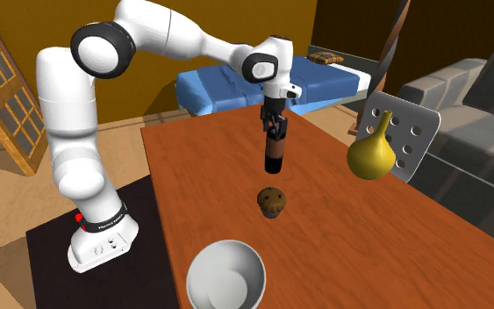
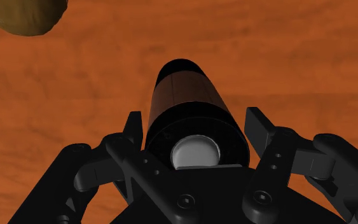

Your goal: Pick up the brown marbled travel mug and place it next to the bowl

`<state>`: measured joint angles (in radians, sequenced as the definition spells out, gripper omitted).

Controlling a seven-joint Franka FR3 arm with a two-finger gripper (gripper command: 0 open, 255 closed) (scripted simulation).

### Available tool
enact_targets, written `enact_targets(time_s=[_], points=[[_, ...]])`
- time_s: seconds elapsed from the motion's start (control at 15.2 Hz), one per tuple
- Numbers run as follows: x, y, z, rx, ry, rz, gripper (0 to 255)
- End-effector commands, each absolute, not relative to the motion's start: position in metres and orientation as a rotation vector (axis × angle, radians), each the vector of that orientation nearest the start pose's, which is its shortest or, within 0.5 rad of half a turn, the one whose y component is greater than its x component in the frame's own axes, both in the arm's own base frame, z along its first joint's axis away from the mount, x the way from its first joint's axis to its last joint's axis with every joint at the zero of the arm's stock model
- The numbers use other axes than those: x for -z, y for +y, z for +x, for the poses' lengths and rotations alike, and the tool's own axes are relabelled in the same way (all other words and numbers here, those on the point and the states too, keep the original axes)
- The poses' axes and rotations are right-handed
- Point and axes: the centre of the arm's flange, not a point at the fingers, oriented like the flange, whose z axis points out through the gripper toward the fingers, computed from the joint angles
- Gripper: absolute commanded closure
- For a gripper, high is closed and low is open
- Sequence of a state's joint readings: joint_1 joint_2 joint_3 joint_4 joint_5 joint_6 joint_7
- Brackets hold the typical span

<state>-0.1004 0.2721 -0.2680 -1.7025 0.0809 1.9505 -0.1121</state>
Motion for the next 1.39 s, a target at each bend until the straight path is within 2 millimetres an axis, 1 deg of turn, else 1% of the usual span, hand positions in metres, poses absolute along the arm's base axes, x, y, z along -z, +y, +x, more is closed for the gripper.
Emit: enact_targets(time_s=[0.0,1.32], points=[[-0.448,-0.210,0.598,-0.018,0.434,-3.105,255],[-0.553,-0.210,0.598,-0.018,0.434,-3.105,255]])
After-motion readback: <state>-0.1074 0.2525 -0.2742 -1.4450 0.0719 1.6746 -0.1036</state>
